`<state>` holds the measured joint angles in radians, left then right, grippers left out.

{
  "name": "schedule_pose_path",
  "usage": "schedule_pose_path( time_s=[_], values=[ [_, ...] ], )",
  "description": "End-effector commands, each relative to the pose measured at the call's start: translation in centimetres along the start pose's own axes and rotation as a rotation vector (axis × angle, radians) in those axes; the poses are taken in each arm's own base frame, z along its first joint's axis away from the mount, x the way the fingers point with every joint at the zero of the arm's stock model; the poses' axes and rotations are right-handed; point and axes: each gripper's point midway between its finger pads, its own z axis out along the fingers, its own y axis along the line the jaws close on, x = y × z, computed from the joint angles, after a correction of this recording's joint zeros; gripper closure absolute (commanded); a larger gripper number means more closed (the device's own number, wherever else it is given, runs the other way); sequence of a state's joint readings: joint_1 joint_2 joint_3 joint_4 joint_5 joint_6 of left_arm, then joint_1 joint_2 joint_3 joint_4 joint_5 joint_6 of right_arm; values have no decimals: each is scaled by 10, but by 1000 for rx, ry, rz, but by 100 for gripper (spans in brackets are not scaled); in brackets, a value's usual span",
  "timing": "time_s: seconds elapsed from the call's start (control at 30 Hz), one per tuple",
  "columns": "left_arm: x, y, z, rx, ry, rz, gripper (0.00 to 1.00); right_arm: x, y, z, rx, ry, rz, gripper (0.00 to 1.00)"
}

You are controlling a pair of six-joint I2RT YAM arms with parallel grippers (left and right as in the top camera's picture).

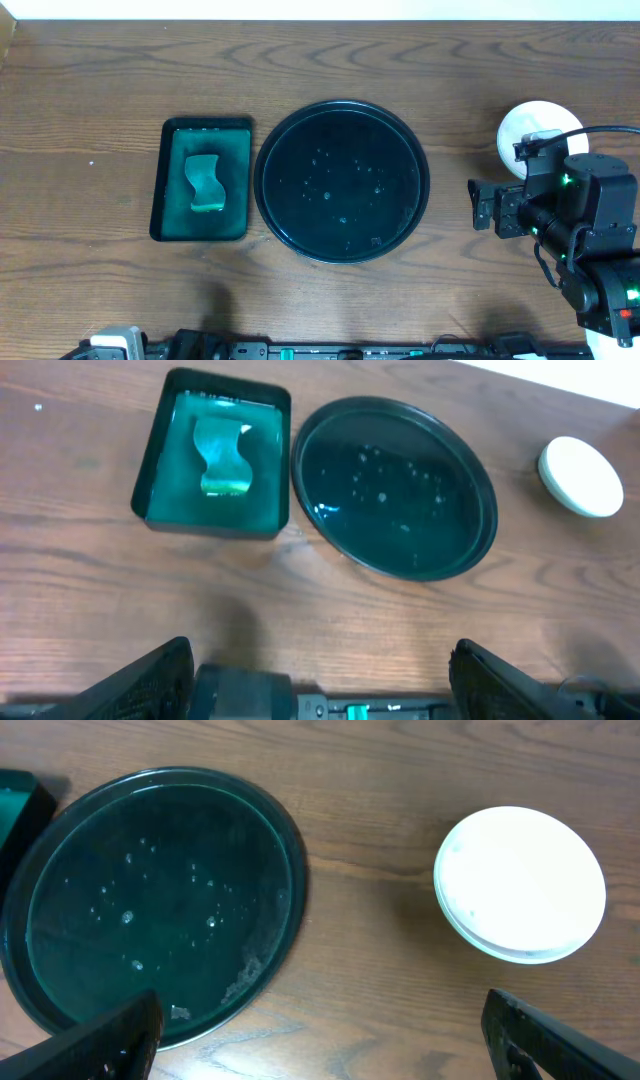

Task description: Clean dirty plates on tray and stack at the side

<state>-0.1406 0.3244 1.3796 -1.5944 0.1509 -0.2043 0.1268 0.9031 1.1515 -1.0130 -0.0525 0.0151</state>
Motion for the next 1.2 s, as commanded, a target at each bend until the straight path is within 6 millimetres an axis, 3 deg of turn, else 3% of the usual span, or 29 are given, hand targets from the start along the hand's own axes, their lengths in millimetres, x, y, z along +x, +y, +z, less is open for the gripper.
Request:
schedule_pose_path(
  time_s=[0.0,1.17],
  values=[
    [-1,1,-1,-2,-2,20,18,-4,1,-4,-3,-13,9,1],
    [0,1,-1,-2,-1,20,18,-4,3,-4,-14,-10,10,1]
  ],
)
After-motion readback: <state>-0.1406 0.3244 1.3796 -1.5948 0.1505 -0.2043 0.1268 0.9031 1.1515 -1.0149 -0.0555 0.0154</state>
